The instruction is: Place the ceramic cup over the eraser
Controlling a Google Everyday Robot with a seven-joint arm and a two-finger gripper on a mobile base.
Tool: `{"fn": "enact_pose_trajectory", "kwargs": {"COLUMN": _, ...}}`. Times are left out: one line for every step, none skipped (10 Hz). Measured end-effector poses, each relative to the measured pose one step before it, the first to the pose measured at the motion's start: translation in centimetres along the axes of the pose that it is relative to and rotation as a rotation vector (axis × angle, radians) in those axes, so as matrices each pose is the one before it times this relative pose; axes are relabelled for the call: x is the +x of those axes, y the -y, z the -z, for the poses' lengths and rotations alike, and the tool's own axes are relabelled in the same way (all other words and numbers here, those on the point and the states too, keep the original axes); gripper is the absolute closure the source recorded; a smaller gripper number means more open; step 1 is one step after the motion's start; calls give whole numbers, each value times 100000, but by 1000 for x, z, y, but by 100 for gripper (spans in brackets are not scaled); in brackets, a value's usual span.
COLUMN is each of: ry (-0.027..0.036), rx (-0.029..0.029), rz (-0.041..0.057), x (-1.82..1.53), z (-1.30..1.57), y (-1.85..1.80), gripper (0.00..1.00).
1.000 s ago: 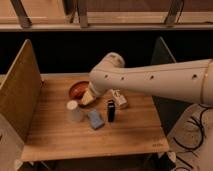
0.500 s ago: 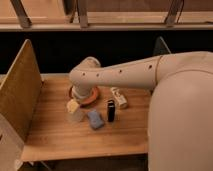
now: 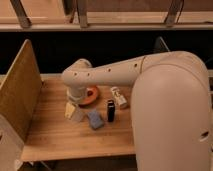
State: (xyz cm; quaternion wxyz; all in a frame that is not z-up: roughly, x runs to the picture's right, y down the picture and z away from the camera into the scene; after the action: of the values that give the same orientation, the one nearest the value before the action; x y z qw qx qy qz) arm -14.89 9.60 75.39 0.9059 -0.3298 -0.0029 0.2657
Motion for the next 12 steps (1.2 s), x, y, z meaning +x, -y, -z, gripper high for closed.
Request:
{"fn": "enact_pose_trajectory", "kwargs": {"ry": 8, "rx": -38, "rz": 102, "x": -37, "z": -9, "y": -45, "gripper": 20}}
{"fn": "enact_pose_trajectory", "kwargs": {"ry": 109, "rx": -111, "rz": 118, "x": -55, "z": -32, "y": 56, "gripper": 20}}
{"fn": "enact_pose_trajectory", "kwargs": {"ry": 82, "rx": -1019, "rz": 1202, "x": -509, "z": -582, "y": -15, "gripper": 20}}
{"fn": "enact_pose_trajectory", "kwargs": {"ry": -148, "rx": -1497, "rz": 2000, "x": -865, "z": -869, "y": -221, "gripper": 20}}
{"fn": "enact_pose_trajectory", "kwargs": {"ry": -397, "rx": -1750, "rz": 2425, "x": -1103, "z": -1083, "y": -259, "gripper": 20}}
{"fn": "enact_pose_trajectory", "kwargs": {"ry": -388, "rx": -1271, "rz": 1496, "x": -895, "z": -830, "y": 164, "gripper": 20}}
{"fn": "enact_pose_trajectory", "kwargs": {"ry": -1742, "rx": -916, "rz": 913, "x": -276, "z": -731, "y": 360, "gripper": 20}}
{"fn": "enact_pose_trajectory", "kwargs": {"ry": -1827, "rx": -1135, "rz": 1647, "x": -822, "z": -870, "y": 327, "gripper": 20}}
{"fn": "enact_pose_trajectory", "kwargs": {"ry": -1140, "rx": -1106, "rz": 1770, "x": -954, "z": -668, "y": -108, "gripper": 20}}
{"fn": "enact_pose_trajectory", "kwargs": {"ry": -847, "rx": -1026, "rz": 530, "x": -343, "z": -530, "y": -28, "gripper": 20}}
{"fn": "enact_pose_trajectory", "kwargs": {"ry": -2307, "rx": -2321, "rz": -74, "x": 189, "z": -975, "y": -36, "gripper": 20}}
{"fn": "enact_pose_trajectory", "kwargs": {"ry": -975, "rx": -1471, "rz": 29, "x": -15, "z": -659, "y": -119, "gripper": 20}}
